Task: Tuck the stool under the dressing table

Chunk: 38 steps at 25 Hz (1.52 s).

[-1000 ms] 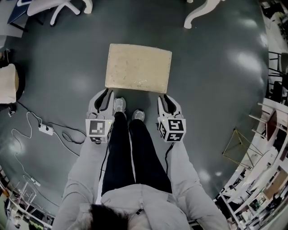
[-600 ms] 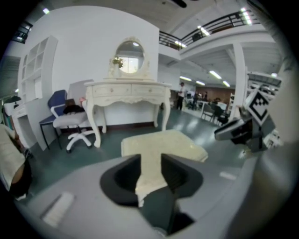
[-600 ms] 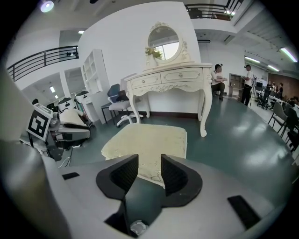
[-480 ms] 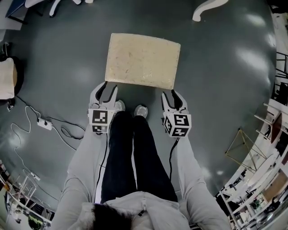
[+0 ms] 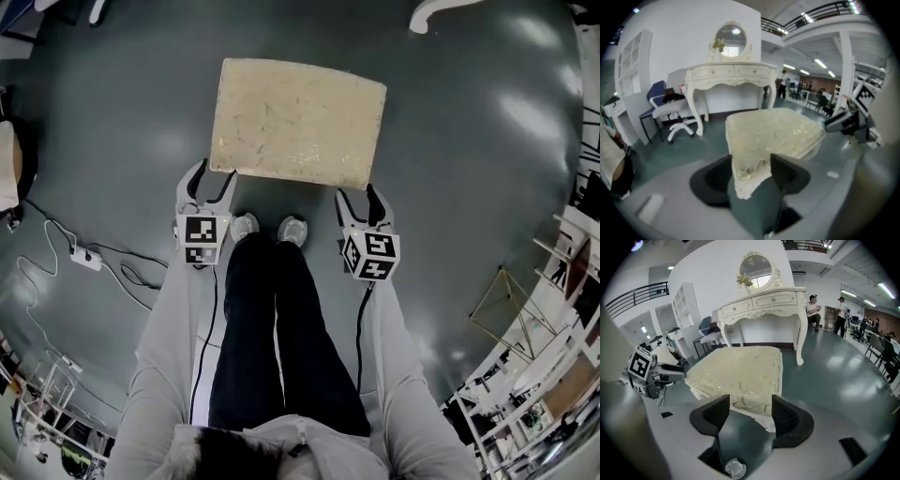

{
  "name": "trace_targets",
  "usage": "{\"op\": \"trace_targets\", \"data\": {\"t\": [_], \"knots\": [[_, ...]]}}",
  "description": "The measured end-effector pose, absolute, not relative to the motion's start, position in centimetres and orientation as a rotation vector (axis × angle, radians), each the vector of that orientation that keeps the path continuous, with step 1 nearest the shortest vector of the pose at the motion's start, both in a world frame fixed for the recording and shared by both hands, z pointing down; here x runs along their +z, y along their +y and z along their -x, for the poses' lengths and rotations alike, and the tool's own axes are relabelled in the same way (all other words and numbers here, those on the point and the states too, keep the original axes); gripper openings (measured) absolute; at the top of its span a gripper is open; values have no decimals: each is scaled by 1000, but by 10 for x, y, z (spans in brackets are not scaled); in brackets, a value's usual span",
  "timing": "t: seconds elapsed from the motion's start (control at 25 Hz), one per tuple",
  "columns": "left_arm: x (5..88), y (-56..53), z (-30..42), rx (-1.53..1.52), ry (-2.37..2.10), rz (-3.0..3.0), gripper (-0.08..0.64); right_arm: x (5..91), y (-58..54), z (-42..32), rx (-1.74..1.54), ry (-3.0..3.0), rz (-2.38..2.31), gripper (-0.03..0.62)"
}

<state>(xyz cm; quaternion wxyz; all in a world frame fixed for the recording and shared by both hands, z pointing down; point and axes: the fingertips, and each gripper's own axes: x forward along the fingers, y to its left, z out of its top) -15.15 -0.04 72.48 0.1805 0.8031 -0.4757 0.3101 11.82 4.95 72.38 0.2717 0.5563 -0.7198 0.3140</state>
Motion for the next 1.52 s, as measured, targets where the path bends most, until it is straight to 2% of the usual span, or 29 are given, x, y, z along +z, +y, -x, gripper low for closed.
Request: {"op": "trace_targets", "data": {"t": [0.24, 0.4, 0.92, 1.16, 1.52], "knots": [[739, -6, 151, 875, -1317, -2259, 267, 747, 44, -125, 868, -1903, -1484, 308], [738, -4, 141, 876, -1277, -2251, 227, 746, 43, -130, 870, -1915, -1461, 305], [721, -30, 112, 928, -1270, -2253, 225, 729, 17, -156, 844, -1925, -1493, 299], [717, -85, 120, 950, -1284, -2248, 222, 725, -31, -147, 836, -1928, -1526, 298], [729, -90, 120, 989, -1252, -2231, 222, 736, -36, -145, 834, -1901, -1516, 298]]}}
